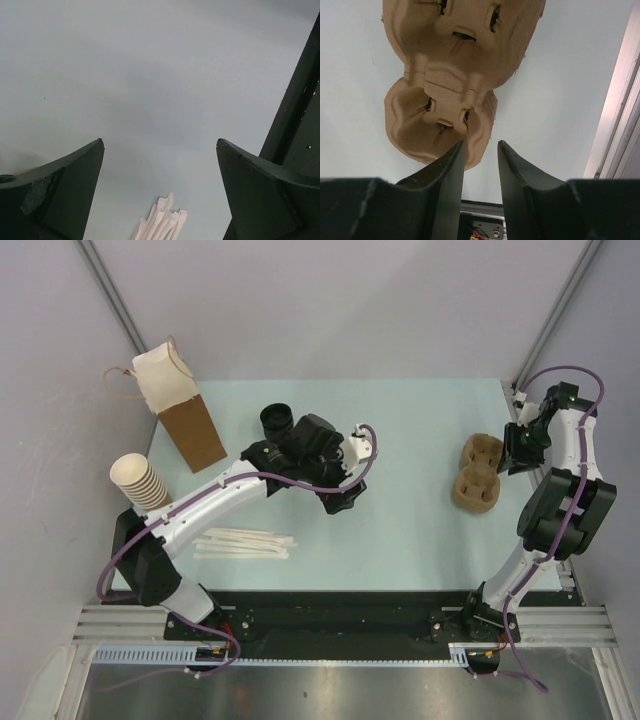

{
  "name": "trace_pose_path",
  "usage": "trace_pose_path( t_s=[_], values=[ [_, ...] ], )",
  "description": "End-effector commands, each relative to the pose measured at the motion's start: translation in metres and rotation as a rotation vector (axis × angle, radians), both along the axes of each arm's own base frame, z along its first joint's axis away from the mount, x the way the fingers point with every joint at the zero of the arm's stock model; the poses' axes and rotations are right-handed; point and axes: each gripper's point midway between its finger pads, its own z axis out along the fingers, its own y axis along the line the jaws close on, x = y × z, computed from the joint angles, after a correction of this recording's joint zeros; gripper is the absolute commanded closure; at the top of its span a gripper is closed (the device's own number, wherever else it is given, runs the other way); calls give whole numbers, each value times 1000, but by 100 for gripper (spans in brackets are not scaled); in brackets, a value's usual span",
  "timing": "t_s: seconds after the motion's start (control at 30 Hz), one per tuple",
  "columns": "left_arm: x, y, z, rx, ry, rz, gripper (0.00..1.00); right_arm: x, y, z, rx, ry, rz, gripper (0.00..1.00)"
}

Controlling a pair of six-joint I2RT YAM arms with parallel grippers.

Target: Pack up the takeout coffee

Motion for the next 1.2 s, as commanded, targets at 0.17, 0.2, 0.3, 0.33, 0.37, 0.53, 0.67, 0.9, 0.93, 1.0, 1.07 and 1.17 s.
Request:
trace_pose_path(
  t_s=[0.17, 0.2, 0.3, 0.33, 0.37, 0.53, 0.67, 0.9, 0.93, 1.0, 1.07, 1.17],
  values=[
    [2, -7, 11, -40, -19, -3, 0, 7, 8, -13, 61, -7, -35, 63],
    [2, -7, 12, -41, -21, -2, 0, 8, 7, -14, 61, -8, -36, 64],
    [1, -7, 17, -51, -25, -2, 1, 9, 10, -17, 61, -5, -26, 64],
    [1, -7, 18, -56, -25, -3, 1, 10, 10, -16, 54, -8, -23, 64],
    [0, -8, 19, -60, -26, -6, 0, 11, 9, -18, 51, -8, -23, 64],
    [0, -7, 23, -68, -29, -5, 0, 13, 5, -21, 30, -10, -29, 64],
    [-1, -7, 24, -73, -31, -7, 1, 15, 5, -24, 23, -5, -25, 64],
    [-3, -8, 25, -79, -26, -14, 1, 17, 5, -32, 25, 4, -31, 64],
    [-4, -8, 24, -76, -21, -15, 1, 16, 6, -32, 26, 7, -32, 65],
    [-4, -8, 24, -75, -19, -15, 0, 16, 6, -34, 25, 10, -29, 66],
    [-4, -8, 25, -78, -20, -15, 0, 17, 7, -35, 24, 10, -24, 68],
    [-3, -8, 24, -75, -20, -13, 0, 17, 7, -34, 21, 8, -25, 74]
  ],
)
